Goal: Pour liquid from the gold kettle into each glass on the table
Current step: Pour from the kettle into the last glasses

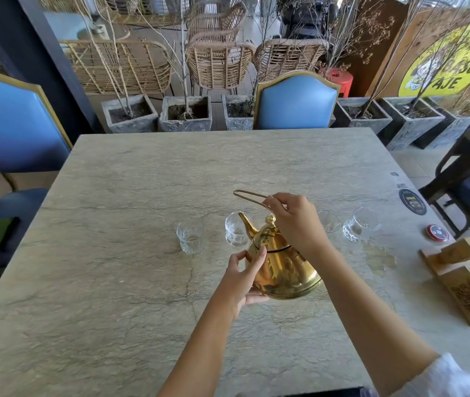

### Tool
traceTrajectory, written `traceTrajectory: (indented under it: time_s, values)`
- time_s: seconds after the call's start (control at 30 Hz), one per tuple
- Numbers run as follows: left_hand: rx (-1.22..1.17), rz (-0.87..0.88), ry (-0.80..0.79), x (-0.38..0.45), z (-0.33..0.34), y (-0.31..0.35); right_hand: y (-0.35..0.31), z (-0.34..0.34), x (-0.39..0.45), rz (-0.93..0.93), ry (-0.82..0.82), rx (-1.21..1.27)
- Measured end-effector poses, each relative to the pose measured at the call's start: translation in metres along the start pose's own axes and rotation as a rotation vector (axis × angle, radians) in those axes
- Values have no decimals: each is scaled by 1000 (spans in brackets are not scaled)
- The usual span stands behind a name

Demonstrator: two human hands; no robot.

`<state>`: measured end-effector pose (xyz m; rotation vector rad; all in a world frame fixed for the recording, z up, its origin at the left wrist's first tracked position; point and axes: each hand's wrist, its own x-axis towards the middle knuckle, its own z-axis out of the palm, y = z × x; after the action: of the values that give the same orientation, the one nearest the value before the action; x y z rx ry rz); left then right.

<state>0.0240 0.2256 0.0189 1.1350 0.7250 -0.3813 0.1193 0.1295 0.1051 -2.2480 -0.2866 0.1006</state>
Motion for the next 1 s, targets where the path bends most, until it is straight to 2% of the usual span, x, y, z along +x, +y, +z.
traceTrajectory:
  time_s: [0.17,0.33,0.6,1.0]
  values:
    - [53,45,22,-3,-10,2,-11,2,1,-44,-24,10]
    - [-3,58,35,-11,-20,8,-28,10,5,-85,-79,25]
    - [-127,34,72,-19,-38,9,-54,43,16,-189,-160,-103]
    - [-254,-23,20,-21,-49,12,-82,69,30,-173,-300,-292]
